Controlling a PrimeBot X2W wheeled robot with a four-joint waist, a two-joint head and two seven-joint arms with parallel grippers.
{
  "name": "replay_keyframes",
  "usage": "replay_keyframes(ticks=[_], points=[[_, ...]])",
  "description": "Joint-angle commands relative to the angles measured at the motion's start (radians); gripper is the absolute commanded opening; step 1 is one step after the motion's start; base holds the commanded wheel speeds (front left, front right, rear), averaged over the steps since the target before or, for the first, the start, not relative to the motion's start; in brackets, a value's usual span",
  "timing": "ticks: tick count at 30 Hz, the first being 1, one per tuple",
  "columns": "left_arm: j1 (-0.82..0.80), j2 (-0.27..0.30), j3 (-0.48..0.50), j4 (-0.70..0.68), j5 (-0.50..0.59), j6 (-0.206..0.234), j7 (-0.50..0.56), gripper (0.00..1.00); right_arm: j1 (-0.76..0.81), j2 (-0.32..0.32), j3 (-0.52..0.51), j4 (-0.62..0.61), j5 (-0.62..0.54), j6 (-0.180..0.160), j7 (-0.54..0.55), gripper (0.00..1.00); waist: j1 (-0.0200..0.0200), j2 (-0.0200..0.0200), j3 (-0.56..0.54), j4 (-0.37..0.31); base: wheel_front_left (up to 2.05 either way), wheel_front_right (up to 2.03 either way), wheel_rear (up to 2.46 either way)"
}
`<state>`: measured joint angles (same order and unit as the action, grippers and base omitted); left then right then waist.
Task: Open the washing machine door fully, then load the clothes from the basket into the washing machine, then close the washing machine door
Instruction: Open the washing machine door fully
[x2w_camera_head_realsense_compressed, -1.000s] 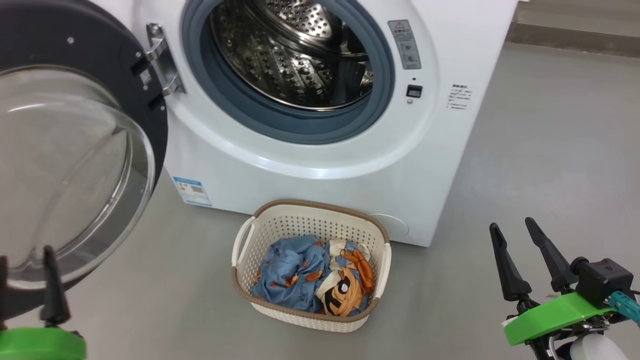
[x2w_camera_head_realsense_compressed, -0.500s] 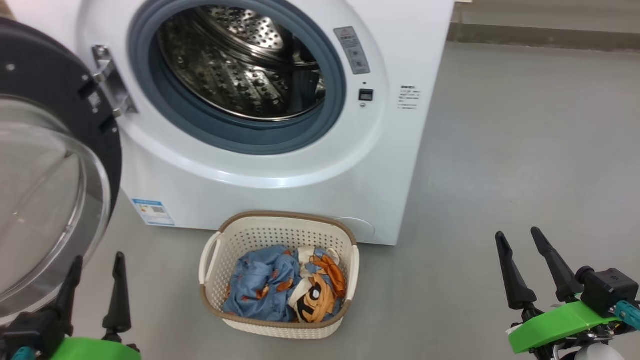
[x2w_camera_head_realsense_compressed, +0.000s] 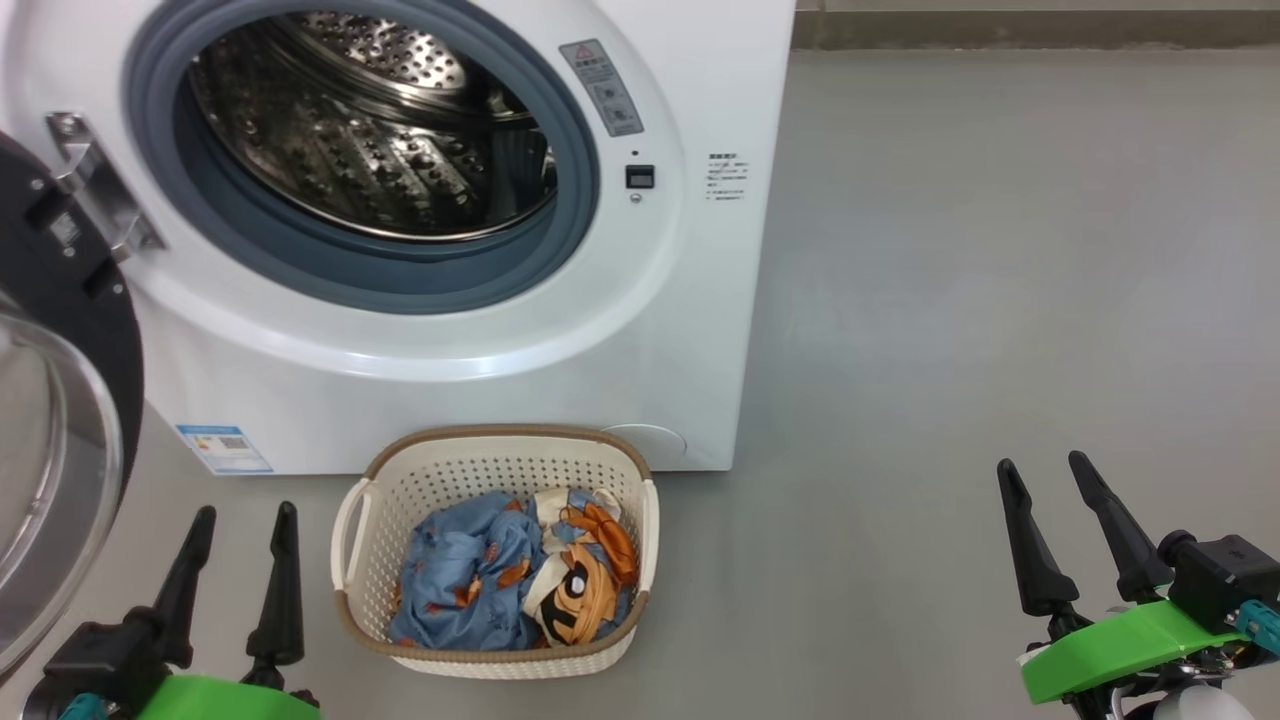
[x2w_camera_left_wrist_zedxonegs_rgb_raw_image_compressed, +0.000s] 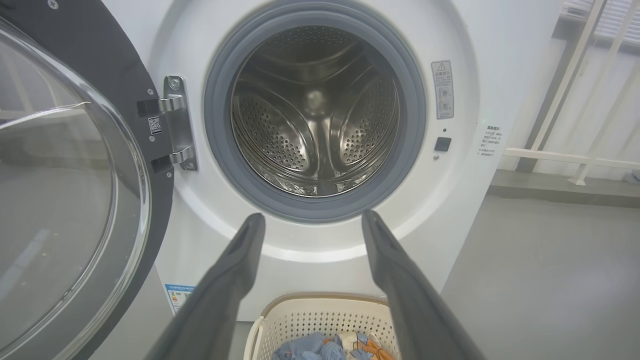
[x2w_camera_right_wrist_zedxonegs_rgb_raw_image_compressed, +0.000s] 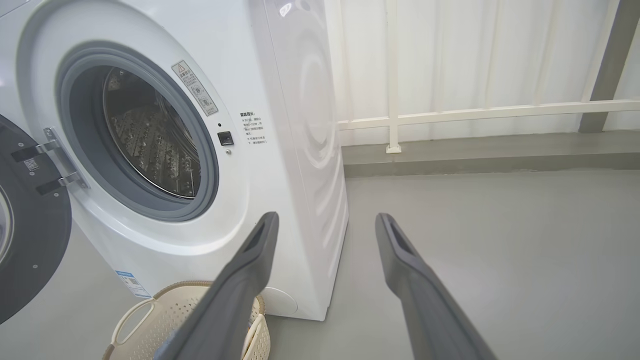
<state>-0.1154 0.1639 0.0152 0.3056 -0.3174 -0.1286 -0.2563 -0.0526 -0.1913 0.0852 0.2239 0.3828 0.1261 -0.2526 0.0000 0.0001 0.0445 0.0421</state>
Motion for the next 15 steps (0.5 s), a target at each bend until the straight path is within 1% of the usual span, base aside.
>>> replay_keyframes(ticks=[1, 15], points=[[-0.004, 0.019, 0.029, -0.030, -0.004, -0.002, -0.006, 1.00, -0.011, -0.011, 0.012, -0.025, 0.003, 0.005, -0.009, 1.00, 0.0000, -0.0001, 0.001, -0.012, 0.00, 0.00, 0.00], [0.001, 0.020, 0.009, -0.057, -0.014, -0.002, -0.006, 1.00, -0.019, -0.003, 0.004, -0.026, 0.002, 0.005, -0.009, 1.00, 0.0000, -0.0001, 0.010, -0.042, 0.00, 0.00, 0.00]])
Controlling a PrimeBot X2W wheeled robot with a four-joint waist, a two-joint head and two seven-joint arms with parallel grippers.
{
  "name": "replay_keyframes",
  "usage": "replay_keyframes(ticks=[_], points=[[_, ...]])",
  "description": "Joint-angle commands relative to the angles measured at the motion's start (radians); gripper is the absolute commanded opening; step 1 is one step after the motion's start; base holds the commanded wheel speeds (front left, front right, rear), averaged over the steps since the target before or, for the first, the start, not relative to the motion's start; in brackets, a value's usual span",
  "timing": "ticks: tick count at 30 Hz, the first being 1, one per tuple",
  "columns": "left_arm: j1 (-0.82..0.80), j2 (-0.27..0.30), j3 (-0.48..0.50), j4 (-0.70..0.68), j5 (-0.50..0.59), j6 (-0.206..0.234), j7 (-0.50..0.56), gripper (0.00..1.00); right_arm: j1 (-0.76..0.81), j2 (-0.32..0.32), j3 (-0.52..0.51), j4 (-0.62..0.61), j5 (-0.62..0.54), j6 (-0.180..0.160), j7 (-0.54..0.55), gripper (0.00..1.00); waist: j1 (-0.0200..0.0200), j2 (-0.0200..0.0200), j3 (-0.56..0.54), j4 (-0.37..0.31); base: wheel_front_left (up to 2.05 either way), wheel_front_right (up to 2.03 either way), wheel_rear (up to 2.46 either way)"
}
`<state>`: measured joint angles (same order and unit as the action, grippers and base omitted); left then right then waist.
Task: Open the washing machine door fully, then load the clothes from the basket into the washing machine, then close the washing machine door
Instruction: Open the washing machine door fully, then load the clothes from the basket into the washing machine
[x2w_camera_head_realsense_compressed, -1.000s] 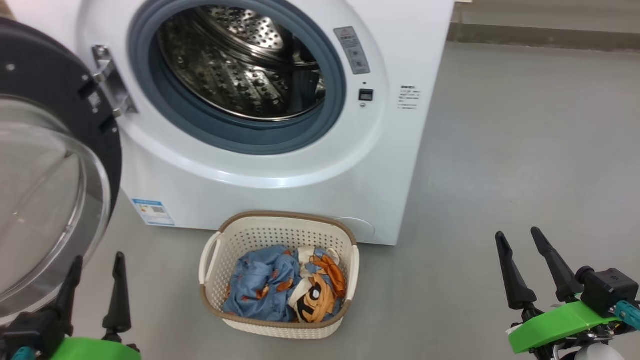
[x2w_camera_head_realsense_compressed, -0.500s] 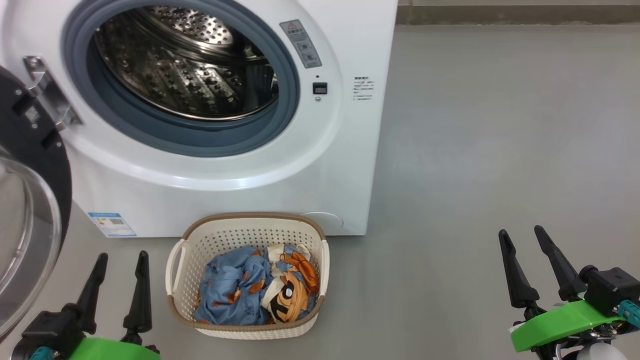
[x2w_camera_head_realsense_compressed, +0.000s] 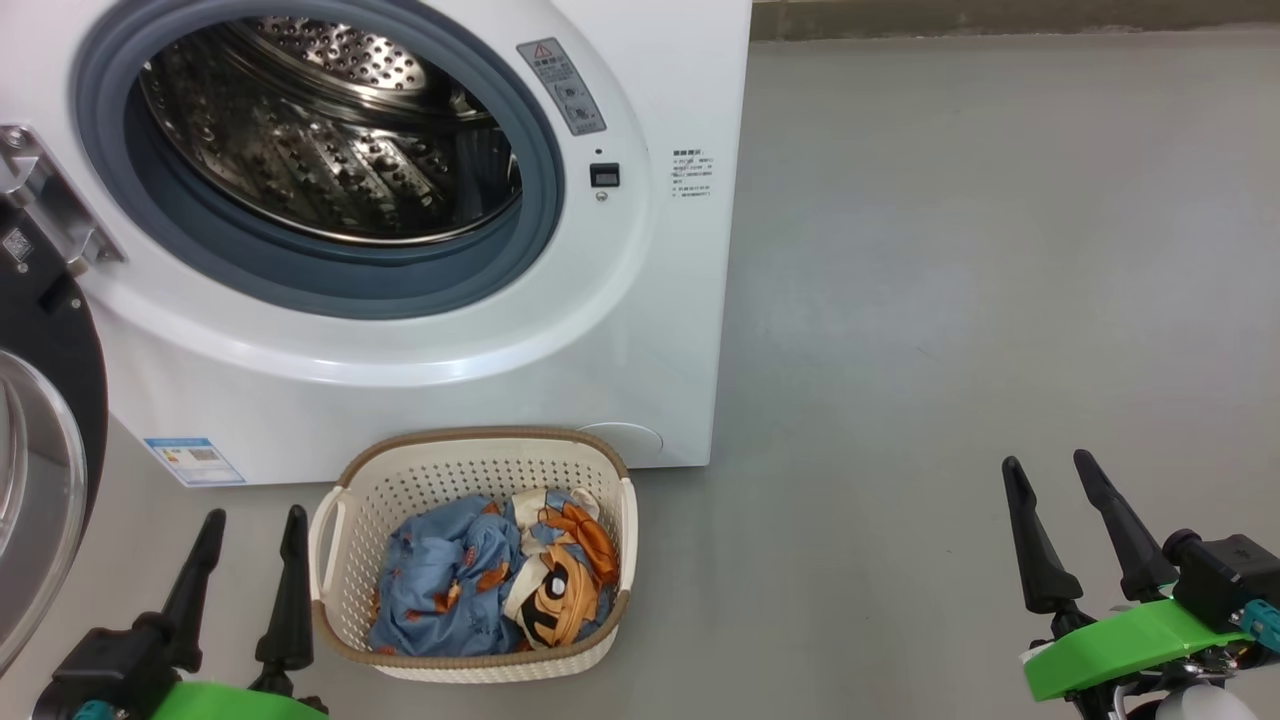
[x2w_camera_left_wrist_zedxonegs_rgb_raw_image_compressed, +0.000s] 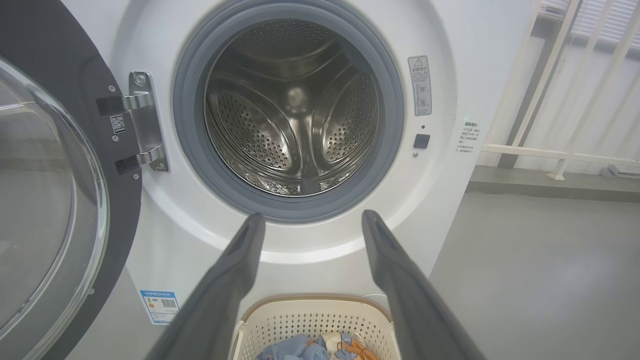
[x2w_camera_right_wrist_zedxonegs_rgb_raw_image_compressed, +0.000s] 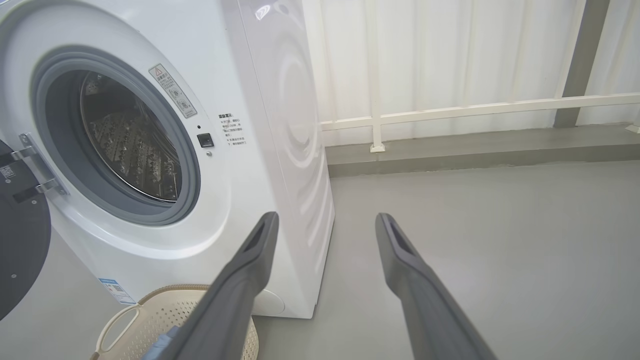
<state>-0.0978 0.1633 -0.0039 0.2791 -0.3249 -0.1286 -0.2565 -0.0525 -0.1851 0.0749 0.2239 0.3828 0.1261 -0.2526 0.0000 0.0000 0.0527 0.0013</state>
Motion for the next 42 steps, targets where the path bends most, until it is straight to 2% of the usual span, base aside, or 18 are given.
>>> replay_keyframes(ticks=[1, 20, 36, 42], points=[[-0.017, 0.021, 0.027, -0.031, -0.007, -0.002, -0.005, 1.00, -0.020, -0.009, 0.014, -0.026, 0.001, 0.005, -0.009, 1.00, 0.0000, 0.0000, 0.002, -0.001, 0.00, 0.00, 0.00], [-0.026, 0.030, 0.006, -0.013, -0.043, -0.002, -0.005, 1.00, -0.022, -0.003, 0.020, -0.024, 0.000, 0.005, -0.009, 1.00, 0.0000, 0.0000, 0.004, -0.007, 0.02, -0.09, 0.06], [-0.041, 0.039, -0.001, -0.019, -0.049, -0.002, -0.005, 1.00, -0.028, -0.001, 0.020, -0.027, -0.001, 0.005, -0.009, 1.00, 0.0000, 0.0000, 0.019, -0.010, 0.25, -1.71, 1.45], [-0.044, 0.031, -0.025, -0.030, -0.039, -0.002, -0.005, 1.00, -0.033, 0.002, 0.015, -0.029, -0.001, 0.005, -0.009, 1.00, 0.0000, 0.0000, 0.033, -0.007, -0.14, -0.69, 0.83]])
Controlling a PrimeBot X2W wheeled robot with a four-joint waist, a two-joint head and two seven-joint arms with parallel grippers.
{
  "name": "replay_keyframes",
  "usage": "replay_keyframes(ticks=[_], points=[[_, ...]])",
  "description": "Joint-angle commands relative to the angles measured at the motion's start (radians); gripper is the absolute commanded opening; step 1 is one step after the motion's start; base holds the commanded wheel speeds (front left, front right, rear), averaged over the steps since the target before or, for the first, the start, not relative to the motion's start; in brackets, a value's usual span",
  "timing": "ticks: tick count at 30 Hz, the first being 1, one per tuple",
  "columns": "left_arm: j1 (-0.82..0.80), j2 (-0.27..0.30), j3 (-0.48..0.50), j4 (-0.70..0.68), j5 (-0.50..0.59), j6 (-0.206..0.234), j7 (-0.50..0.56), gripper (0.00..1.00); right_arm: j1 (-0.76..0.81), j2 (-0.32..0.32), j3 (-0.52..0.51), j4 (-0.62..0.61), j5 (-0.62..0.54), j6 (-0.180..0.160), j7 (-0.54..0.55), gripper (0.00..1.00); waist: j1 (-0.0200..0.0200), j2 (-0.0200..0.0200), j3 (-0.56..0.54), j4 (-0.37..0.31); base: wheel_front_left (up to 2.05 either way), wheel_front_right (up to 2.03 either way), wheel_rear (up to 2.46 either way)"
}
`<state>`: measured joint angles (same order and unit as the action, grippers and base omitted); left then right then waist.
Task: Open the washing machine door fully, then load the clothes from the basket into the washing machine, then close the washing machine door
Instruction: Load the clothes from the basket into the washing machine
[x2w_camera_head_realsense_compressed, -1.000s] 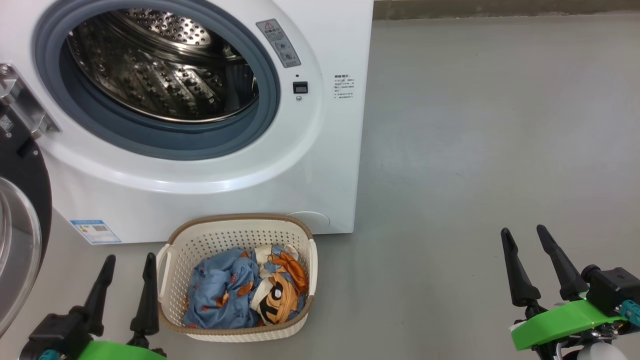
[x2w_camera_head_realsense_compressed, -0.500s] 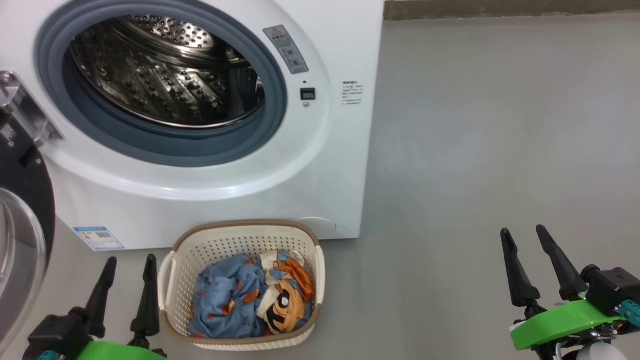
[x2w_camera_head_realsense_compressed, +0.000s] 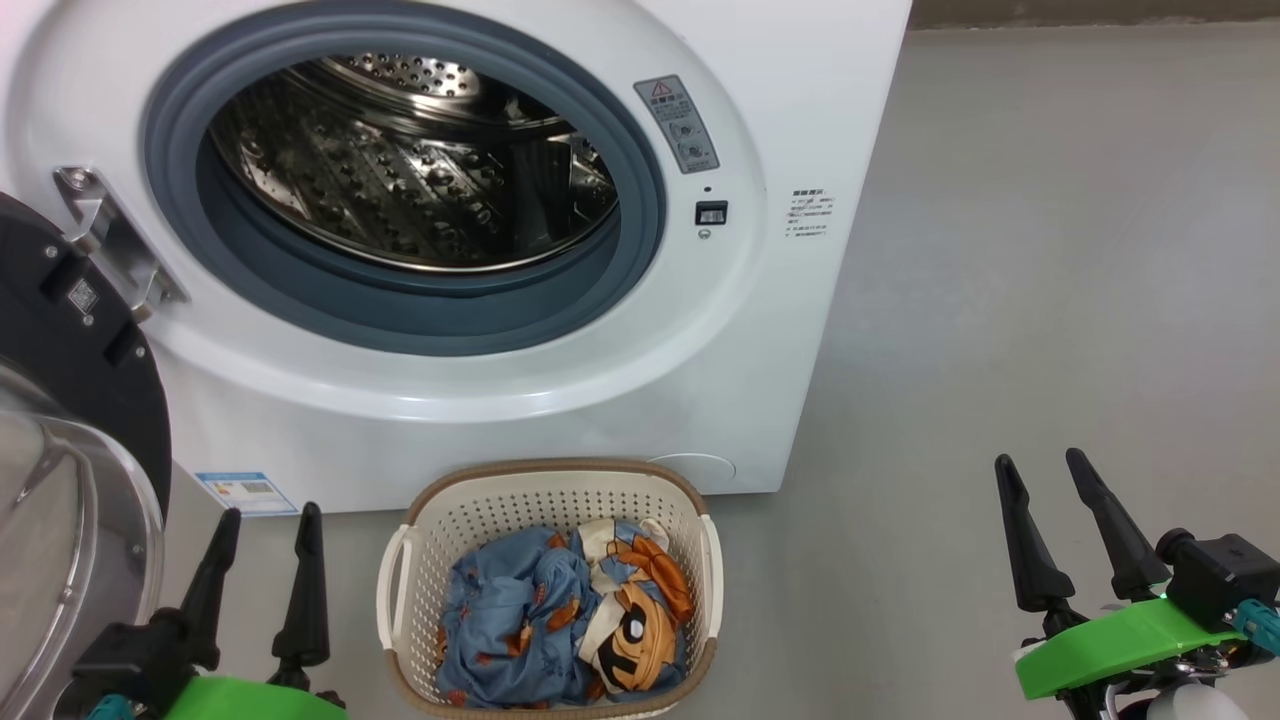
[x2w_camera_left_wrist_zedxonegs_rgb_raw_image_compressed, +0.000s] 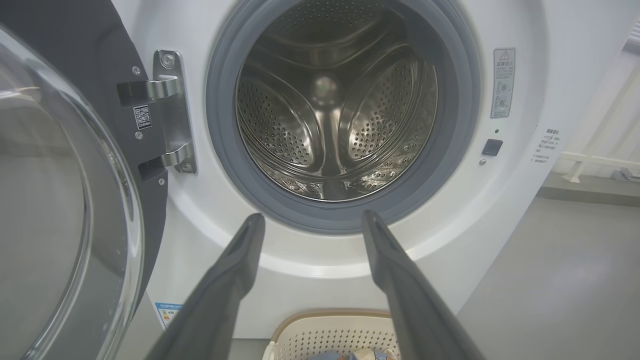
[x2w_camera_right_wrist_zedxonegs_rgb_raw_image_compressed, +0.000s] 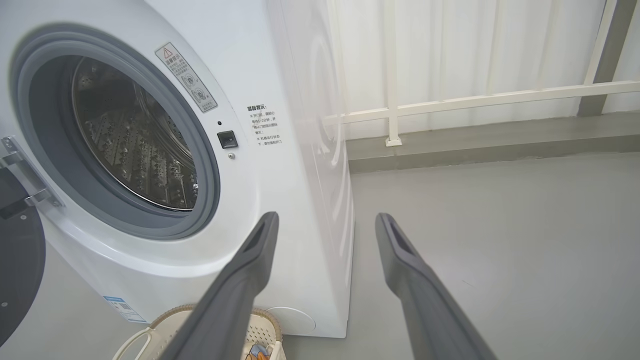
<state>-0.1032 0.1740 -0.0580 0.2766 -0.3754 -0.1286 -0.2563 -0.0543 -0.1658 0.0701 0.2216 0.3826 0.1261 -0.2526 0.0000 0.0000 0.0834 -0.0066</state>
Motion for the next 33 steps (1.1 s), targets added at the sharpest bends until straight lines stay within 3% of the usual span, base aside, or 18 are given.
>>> replay_keyframes(ticks=[1, 15, 33], points=[[-0.039, 0.018, 0.027, -0.028, 0.012, -0.002, -0.006, 1.00, -0.032, -0.017, 0.019, -0.026, -0.001, 0.005, -0.009, 1.00, 0.0000, 0.0000, 0.004, 0.002, -0.14, -0.14, 0.28], [-0.048, -0.020, -0.050, 0.026, 0.009, -0.002, -0.006, 1.00, -0.063, -0.005, 0.019, -0.035, -0.004, 0.005, -0.009, 1.00, 0.0000, 0.0000, 0.059, 0.001, 0.00, 0.00, 0.01], [-0.190, -0.053, -0.219, 0.284, -0.027, -0.002, -0.006, 1.00, -0.157, 0.017, -0.006, -0.061, -0.013, 0.005, -0.009, 1.00, 0.0000, 0.0000, 0.227, -0.033, 0.00, 0.00, 0.00]])
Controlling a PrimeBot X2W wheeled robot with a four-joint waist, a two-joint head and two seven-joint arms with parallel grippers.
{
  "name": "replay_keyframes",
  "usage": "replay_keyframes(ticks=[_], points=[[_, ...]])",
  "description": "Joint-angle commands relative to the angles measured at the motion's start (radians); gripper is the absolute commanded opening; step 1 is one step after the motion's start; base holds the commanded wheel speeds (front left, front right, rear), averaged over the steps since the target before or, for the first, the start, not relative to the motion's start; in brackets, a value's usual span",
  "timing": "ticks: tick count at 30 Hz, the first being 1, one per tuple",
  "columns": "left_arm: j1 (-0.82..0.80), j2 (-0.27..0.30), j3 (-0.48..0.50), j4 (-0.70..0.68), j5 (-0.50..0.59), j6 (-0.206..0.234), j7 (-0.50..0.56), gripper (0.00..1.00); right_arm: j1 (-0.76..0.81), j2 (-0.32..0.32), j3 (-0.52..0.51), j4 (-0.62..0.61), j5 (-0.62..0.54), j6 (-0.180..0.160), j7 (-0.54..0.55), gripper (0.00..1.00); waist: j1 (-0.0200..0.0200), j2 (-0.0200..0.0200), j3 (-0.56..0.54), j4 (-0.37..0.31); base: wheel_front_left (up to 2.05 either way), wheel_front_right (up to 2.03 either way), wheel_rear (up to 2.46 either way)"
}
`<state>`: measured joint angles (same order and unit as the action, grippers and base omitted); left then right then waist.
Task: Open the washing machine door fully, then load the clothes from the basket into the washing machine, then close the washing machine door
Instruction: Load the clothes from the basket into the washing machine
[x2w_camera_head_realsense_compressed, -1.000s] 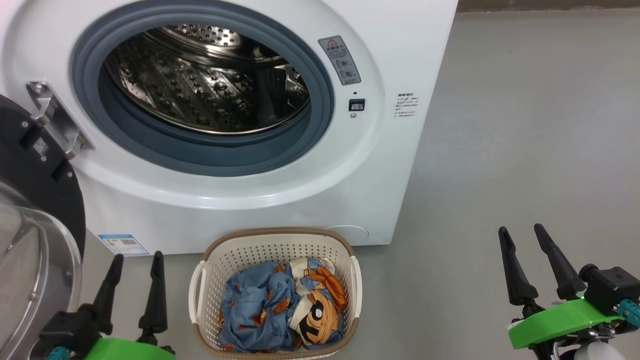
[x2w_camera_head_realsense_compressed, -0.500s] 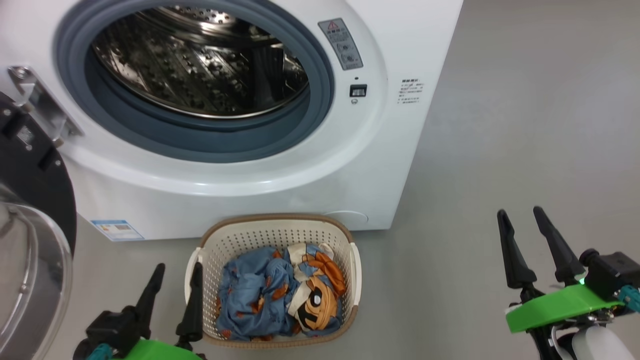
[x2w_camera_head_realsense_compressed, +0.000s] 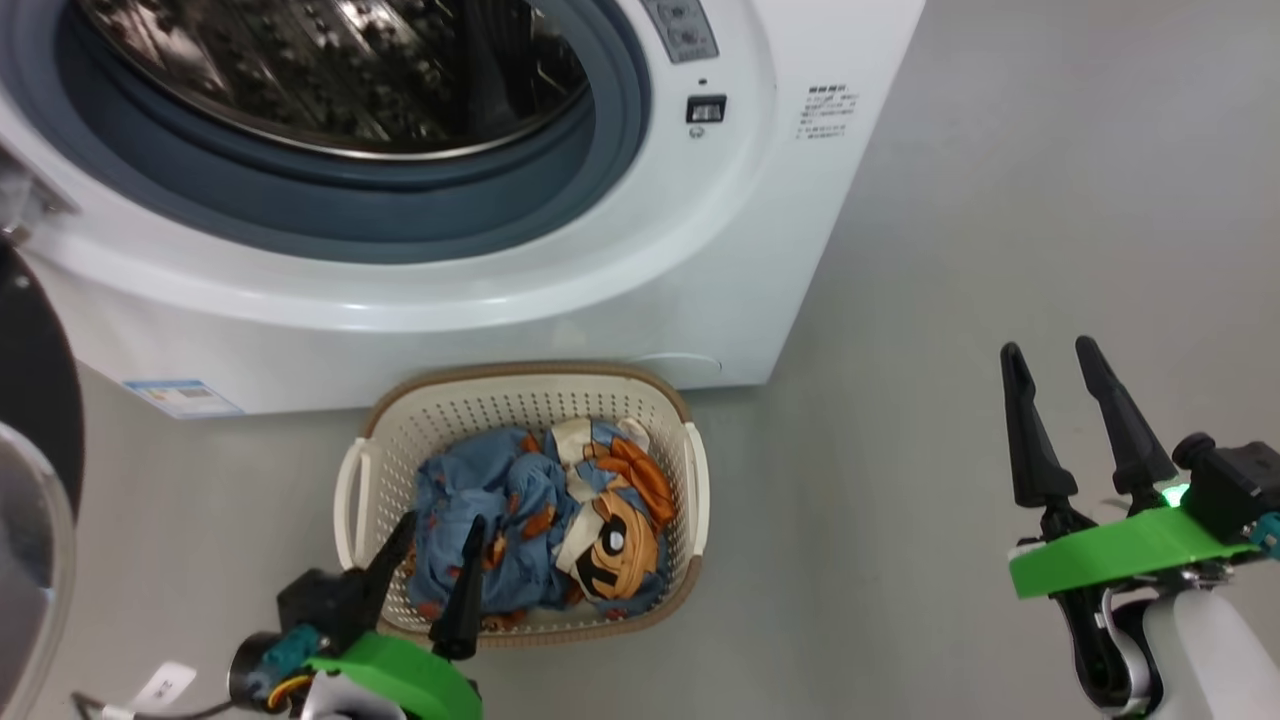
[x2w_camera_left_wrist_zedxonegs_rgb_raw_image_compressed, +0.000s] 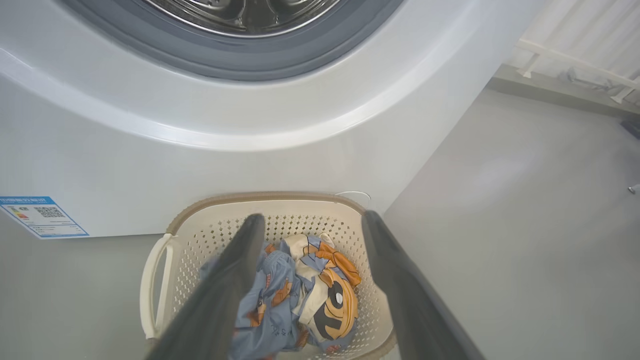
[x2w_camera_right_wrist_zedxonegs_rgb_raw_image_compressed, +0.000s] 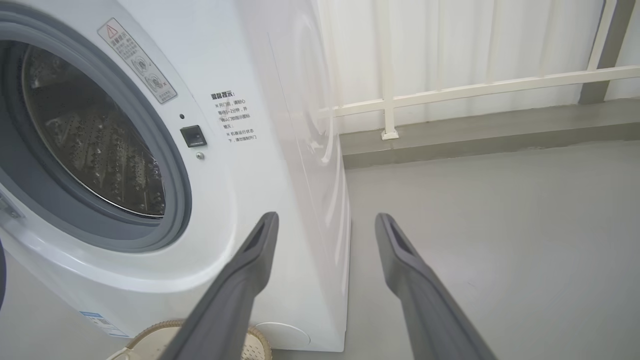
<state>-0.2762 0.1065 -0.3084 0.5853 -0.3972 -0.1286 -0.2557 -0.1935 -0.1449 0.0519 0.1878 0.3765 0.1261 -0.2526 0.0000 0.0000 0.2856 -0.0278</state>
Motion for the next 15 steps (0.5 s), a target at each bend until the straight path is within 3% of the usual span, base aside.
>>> replay_keyframes(ticks=[1, 15], points=[[-0.031, 0.016, 0.022, -0.005, -0.010, -0.002, -0.006, 1.00, -0.025, -0.001, 0.013, -0.029, -0.008, 0.005, -0.009, 1.00, 0.0000, 0.0000, 0.036, -0.016, 0.00, 0.00, 0.00], [-0.234, 0.047, -0.152, 0.240, -0.078, -0.002, -0.006, 1.00, -0.114, 0.027, 0.010, -0.049, -0.012, 0.005, -0.009, 1.00, 0.0000, 0.0000, 0.191, -0.068, 0.00, 0.00, 0.00]])
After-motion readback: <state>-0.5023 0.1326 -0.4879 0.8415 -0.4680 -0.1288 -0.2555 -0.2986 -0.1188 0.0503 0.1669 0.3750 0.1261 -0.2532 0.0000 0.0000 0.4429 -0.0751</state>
